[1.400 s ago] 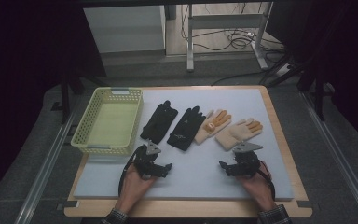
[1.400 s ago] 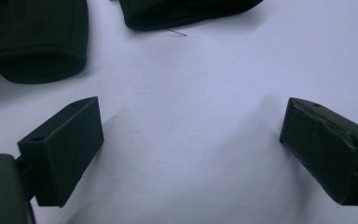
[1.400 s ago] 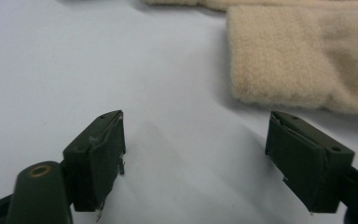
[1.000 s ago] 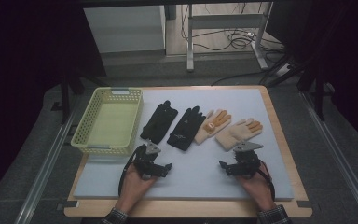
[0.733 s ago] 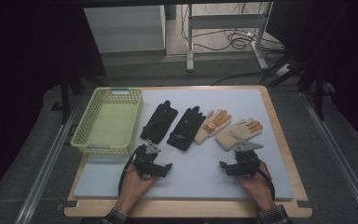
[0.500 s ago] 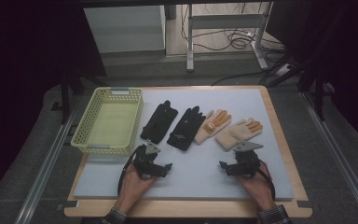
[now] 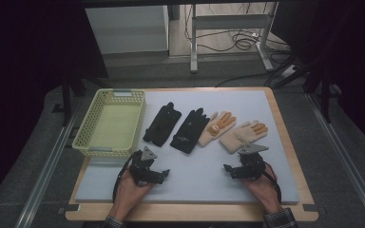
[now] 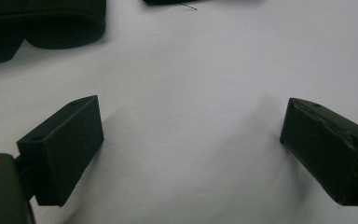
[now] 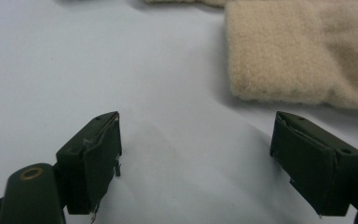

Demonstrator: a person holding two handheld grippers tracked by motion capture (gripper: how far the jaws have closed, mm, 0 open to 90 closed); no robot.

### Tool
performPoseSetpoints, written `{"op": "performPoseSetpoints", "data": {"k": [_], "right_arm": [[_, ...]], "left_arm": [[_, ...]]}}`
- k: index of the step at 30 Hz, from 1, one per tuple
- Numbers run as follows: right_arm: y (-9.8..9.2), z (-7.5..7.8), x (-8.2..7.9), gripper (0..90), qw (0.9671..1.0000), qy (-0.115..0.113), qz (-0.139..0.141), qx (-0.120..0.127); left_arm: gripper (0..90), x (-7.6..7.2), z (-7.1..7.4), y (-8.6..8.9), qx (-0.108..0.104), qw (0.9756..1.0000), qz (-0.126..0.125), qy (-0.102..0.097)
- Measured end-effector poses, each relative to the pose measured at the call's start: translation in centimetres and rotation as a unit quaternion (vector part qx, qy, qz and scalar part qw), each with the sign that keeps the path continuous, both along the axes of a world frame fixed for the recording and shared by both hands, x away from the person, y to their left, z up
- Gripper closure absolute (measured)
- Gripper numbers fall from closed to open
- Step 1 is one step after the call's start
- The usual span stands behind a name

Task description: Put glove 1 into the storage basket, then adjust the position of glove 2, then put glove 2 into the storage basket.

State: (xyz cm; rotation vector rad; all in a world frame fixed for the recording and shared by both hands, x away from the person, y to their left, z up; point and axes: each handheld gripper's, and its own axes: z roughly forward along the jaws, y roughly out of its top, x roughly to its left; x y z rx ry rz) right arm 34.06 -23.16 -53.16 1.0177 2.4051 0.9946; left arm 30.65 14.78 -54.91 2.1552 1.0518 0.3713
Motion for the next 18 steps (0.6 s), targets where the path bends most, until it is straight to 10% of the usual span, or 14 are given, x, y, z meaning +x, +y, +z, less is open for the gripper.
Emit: {"op": "performPoseSetpoints", "data": {"k": [18], "right_arm": [[4.0,1.3,1.3,16.4,0.9991,0.016,0.040,0.002]], "left_arm": [[6.1,0.0,0.0,0.0,0.000,1.0000,0.000,-0.003]]}}
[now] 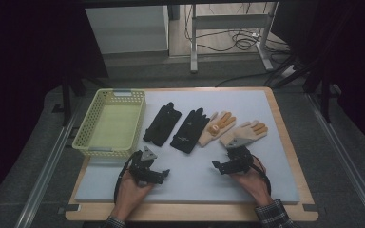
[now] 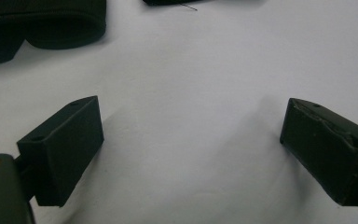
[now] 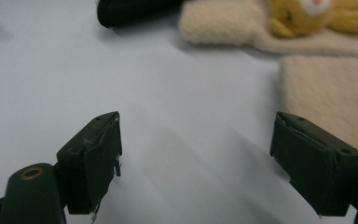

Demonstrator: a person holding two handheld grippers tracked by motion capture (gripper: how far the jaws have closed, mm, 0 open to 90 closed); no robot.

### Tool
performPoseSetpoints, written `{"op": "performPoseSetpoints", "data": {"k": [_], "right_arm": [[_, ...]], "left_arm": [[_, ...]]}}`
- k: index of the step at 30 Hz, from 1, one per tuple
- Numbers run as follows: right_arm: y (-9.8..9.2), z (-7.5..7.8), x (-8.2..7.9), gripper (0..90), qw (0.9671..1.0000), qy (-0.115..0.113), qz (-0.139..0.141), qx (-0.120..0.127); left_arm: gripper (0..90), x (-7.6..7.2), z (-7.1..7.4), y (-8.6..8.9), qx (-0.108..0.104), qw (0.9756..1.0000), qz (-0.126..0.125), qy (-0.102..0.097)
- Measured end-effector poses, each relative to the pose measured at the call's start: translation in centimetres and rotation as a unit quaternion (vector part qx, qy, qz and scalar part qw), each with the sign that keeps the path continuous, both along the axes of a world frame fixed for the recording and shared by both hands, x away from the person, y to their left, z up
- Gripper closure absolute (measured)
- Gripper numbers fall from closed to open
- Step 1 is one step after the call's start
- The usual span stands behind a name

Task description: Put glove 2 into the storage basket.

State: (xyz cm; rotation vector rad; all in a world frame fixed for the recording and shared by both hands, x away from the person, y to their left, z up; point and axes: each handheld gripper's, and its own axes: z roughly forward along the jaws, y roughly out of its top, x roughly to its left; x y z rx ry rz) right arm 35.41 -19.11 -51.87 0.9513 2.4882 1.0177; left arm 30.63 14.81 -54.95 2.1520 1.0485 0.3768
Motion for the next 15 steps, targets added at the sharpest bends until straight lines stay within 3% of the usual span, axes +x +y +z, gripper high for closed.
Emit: {"op": "performPoseSetpoints", "data": {"k": [9,15], "right_arm": [[2.7,0.9,1.7,17.3,0.9997,0.000,0.015,0.017],[5.2,1.6,3.0,24.7,0.9991,-0.020,0.036,0.012]], "left_arm": [[6.1,0.0,0.0,0.0,-0.001,1.0000,0.000,0.000],[6.1,0.0,0.0,0.0,0.000,1.0000,0.000,0.001]]}}
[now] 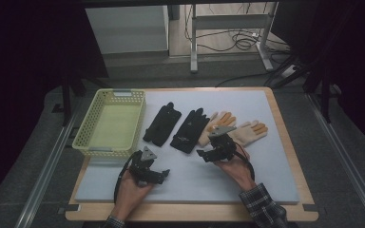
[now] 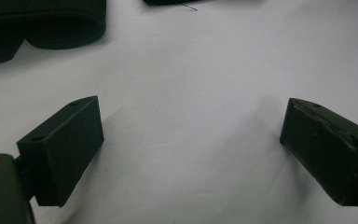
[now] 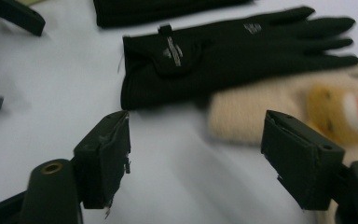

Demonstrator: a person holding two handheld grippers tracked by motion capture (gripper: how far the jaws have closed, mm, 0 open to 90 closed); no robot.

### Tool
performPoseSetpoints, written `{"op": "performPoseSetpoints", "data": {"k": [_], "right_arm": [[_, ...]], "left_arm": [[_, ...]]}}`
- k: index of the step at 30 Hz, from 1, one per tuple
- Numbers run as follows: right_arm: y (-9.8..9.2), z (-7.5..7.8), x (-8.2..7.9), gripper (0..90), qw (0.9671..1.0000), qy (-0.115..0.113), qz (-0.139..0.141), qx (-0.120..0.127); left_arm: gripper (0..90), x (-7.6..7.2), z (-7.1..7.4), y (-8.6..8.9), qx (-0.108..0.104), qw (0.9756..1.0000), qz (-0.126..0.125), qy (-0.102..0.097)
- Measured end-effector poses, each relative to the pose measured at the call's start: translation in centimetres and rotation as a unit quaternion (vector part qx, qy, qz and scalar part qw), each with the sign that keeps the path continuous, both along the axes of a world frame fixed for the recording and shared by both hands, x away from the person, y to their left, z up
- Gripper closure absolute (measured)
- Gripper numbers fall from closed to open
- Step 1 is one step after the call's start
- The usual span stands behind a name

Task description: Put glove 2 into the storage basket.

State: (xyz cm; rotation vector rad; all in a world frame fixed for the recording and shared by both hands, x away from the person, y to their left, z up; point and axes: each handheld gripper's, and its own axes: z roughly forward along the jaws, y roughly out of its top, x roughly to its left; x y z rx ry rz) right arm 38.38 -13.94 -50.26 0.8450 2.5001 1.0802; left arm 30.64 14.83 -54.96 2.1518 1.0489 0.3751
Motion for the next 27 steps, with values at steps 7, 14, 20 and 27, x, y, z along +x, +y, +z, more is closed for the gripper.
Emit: {"op": "performPoseSetpoints", "data": {"k": [7,14,20,27], "right_arm": [[2.7,0.0,2.0,37.8,0.9998,0.003,0.018,0.003],[5.2,-0.1,3.7,50.5,0.9996,0.010,0.025,0.009],[7.8,-0.1,5.0,54.9,0.9996,0.009,0.025,0.000],[10.2,-0.2,6.6,50.0,0.9997,0.006,0.021,-0.007]], "left_arm": [[6.2,0.0,0.0,0.0,0.000,1.0000,0.000,0.000],[6.1,0.0,0.0,0.0,0.001,1.0000,0.000,0.000],[6.1,0.0,0.0,0.0,0.001,1.0000,0.000,0.000],[6.1,0.0,0.0,0.0,0.001,1.0000,-0.001,0.000]]}}
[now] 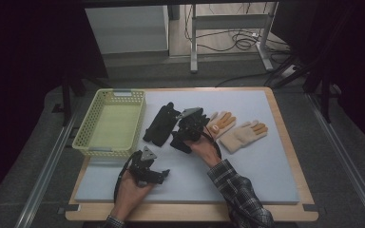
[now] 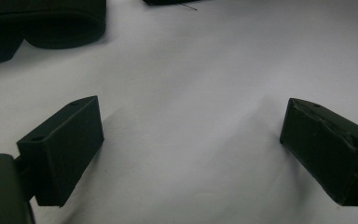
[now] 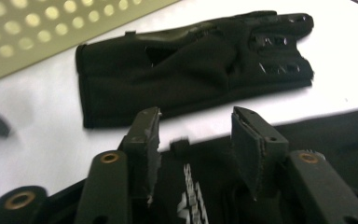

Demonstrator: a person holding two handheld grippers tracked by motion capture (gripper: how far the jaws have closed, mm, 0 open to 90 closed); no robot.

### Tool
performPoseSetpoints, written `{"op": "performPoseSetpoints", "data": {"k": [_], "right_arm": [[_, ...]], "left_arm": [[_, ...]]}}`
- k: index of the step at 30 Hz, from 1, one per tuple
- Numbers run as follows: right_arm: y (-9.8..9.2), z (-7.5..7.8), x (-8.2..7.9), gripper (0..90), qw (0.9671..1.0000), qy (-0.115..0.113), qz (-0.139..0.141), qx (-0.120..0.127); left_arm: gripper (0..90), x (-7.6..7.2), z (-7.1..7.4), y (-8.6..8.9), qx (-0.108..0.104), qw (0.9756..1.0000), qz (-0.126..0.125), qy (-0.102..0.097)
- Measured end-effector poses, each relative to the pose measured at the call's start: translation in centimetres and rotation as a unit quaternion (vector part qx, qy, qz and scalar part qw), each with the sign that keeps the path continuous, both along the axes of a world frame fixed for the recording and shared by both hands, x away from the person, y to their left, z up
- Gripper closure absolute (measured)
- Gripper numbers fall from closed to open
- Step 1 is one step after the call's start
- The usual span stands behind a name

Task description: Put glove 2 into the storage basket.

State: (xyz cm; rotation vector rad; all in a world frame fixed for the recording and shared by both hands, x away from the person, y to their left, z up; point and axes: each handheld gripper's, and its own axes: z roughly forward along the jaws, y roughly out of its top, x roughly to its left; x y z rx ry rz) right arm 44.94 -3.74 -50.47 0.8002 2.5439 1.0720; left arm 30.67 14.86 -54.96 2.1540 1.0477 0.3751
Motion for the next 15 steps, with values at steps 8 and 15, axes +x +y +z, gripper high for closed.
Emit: {"op": "performPoseSetpoints", "data": {"k": [8,15], "right_arm": [[2.3,-0.7,2.1,39.6,0.9999,0.003,-0.010,-0.012],[3.6,-1.8,3.6,31.9,0.9994,0.010,-0.023,-0.023]], "left_arm": [[6.1,0.0,0.0,0.0,-0.001,1.0000,0.000,0.001],[6.1,0.0,0.0,0.0,-0.002,1.0000,0.000,0.001]]}}
